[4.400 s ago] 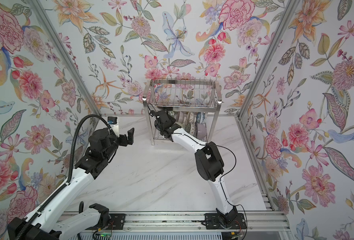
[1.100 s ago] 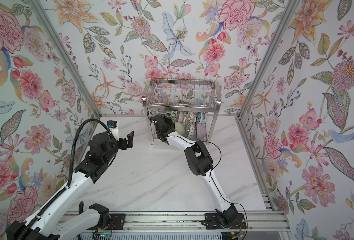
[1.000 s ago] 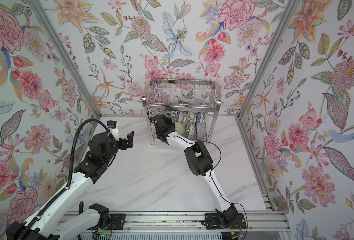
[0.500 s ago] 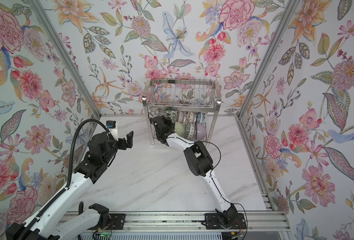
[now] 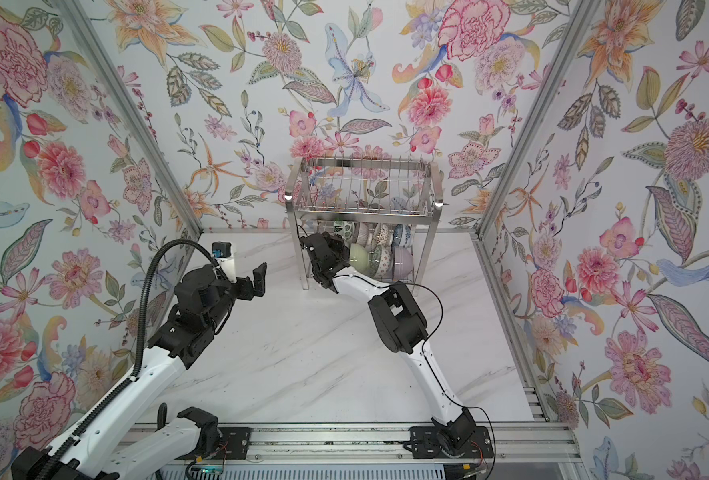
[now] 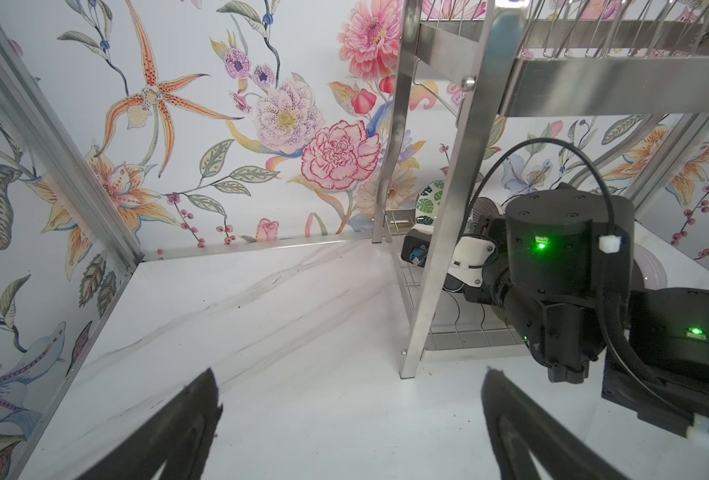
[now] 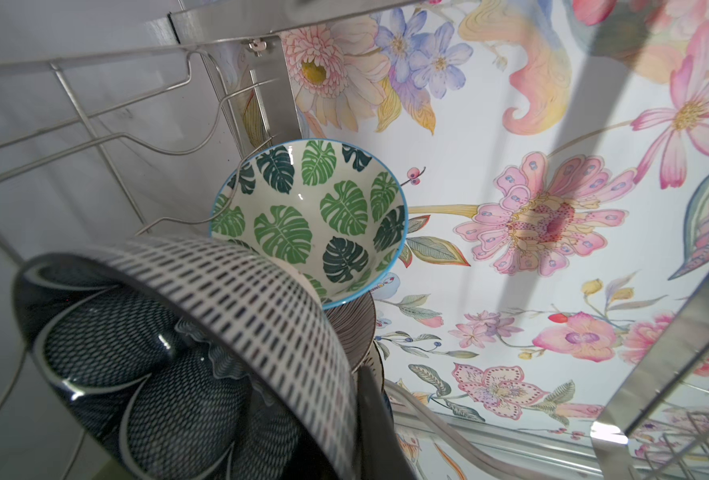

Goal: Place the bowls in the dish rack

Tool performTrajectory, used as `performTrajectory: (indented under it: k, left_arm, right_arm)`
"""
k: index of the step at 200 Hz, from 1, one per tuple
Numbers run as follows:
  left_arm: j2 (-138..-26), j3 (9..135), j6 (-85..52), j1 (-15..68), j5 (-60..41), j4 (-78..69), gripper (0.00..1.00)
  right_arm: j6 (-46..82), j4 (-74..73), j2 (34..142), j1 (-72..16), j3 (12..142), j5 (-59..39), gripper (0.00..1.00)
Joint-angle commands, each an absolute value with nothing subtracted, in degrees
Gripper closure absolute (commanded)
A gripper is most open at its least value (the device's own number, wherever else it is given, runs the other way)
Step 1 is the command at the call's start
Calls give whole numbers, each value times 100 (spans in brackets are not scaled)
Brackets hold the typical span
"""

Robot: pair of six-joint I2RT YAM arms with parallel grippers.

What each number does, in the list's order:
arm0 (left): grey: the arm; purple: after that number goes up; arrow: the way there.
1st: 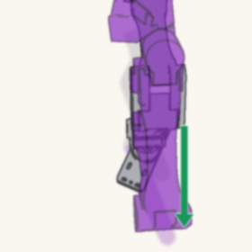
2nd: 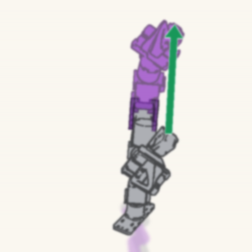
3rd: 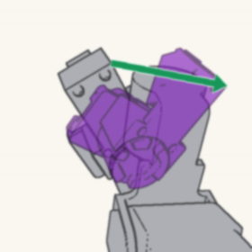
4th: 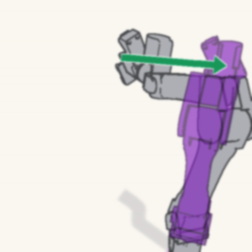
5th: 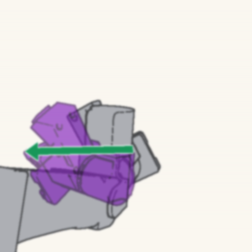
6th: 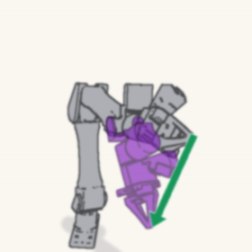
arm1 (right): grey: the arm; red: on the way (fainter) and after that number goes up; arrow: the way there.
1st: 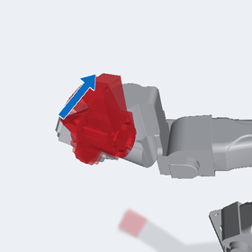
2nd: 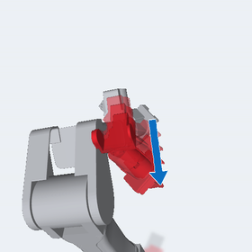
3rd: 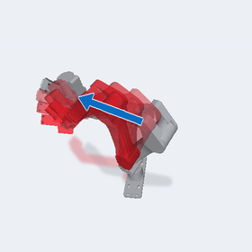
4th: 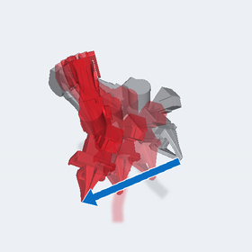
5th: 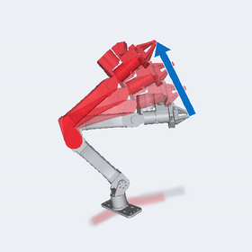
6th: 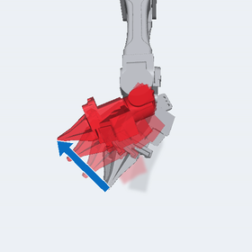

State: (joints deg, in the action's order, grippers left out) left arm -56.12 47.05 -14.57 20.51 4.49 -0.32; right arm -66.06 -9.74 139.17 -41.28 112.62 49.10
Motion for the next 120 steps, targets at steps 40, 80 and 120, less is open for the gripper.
performTrajectory:
  k: [40, 80, 120]
  left_arm:
    - [-5483, 4597, -1556, 1974, 309, -158, 1]
    - [-5472, 4588, -1565, 1973, 299, -158, 1]
    - [-5464, 4579, -1571, 1977, 286, -173, 1]
  right_arm:
    - [-6614, -782, 13619, -4279, 11145, 4947, 83]
    - [-6592, -769, 13604, -4308, 11136, 4948, 80]
    - [-6483, -673, 13540, -4331, 11119, 4939, 80]
